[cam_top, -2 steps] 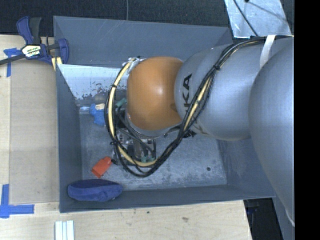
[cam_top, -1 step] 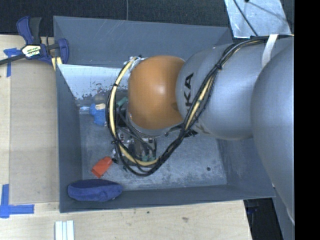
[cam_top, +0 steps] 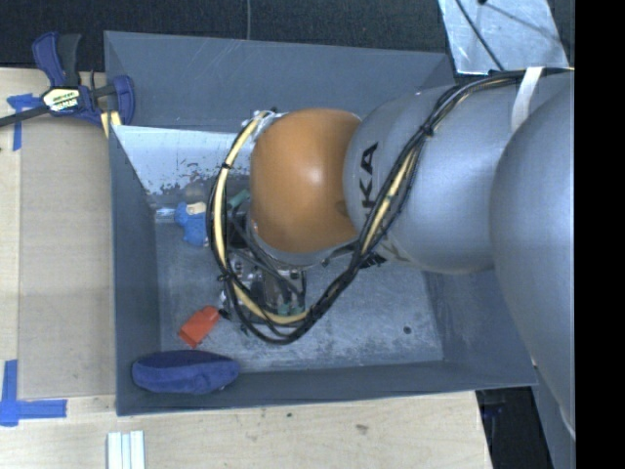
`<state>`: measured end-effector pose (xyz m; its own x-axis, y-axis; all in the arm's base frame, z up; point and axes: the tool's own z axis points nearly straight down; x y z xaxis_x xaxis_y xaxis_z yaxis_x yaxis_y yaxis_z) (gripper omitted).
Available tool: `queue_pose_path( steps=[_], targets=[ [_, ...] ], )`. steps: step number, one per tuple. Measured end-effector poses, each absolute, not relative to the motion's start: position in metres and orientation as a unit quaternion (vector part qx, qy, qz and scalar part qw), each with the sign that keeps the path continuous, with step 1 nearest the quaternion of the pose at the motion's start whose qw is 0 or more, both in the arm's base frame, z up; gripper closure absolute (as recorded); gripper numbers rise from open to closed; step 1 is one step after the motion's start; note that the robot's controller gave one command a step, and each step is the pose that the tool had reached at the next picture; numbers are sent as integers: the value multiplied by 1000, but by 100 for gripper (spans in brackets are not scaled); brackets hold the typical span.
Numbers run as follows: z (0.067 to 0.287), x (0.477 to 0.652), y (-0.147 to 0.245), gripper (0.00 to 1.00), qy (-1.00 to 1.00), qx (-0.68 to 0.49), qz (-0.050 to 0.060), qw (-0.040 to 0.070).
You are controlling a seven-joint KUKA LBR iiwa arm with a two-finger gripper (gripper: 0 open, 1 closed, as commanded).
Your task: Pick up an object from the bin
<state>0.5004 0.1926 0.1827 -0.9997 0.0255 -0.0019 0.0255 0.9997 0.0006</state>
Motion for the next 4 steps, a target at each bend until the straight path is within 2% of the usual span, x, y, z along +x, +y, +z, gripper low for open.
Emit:
queue_pose_path(
  steps=[1,2,3,4],
  targets=[
    [183,500,193,0,1000,13,0,1],
    [75,573,137,0,985,-175,4,8],
    [81,577,138,100,985,-173,4,16],
    [207,565,151,100,985,-174,1,6]
  ],
)
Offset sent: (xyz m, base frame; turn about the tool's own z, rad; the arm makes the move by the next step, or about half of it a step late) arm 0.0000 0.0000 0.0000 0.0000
